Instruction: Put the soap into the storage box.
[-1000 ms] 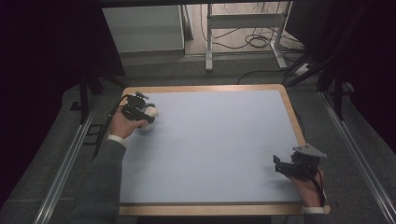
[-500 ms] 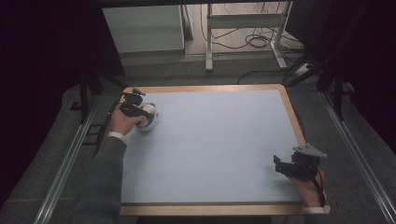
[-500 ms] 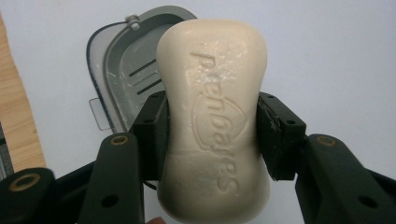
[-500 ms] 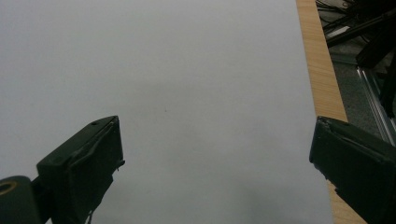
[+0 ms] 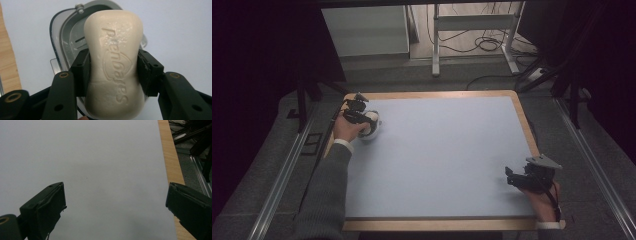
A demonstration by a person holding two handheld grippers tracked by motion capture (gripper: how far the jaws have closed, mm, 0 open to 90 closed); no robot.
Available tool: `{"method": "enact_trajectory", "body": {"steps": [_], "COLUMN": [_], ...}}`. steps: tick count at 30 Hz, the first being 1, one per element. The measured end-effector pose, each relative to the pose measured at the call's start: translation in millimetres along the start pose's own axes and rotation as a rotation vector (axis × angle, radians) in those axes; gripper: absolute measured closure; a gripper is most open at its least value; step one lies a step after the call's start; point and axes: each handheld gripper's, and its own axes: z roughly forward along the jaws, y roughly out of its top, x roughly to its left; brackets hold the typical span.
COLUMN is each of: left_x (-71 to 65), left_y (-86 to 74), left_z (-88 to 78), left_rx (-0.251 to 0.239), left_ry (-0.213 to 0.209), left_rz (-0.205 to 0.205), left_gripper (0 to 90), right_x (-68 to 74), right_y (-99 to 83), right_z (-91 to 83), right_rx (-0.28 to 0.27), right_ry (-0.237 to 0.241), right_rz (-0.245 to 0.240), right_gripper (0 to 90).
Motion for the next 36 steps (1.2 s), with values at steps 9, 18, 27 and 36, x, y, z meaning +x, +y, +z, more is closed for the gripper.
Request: {"method": "enact_trajectory", "body": {"steps": [9,18,27,36], "left_x": [-7.6,-20.5,-40.8,-51.7], "left_y": [-2.3,-8.7,-30.8,-57.9], "left_z": [-1.0,-18.6,-38.6,-37.9], "left_rx": [-0.042,-0.098,-0.158,-0.173], "left_ry": [-0.019,-0.021,-0.072,-0.132], "left_rz": [0.014,0.059,0.145,0.194], "left_gripper": [37.8,29.1,26.5,25.6], "right_x": [-0.6,-0.3,0.9,2.3], "right_y": [-0.5,0.2,1.0,1.9], "right_z": [0.0,-1.5,-2.4,-4.6], "right_rx": [0.001,-0.004,-0.018,-0.034], "right_ry": [-0.002,-0.003,0.001,0.012], "right_rz": [0.001,0.001,-0.005,-0.014], "right_gripper": [2.5,2.5,2.5,2.5]}}
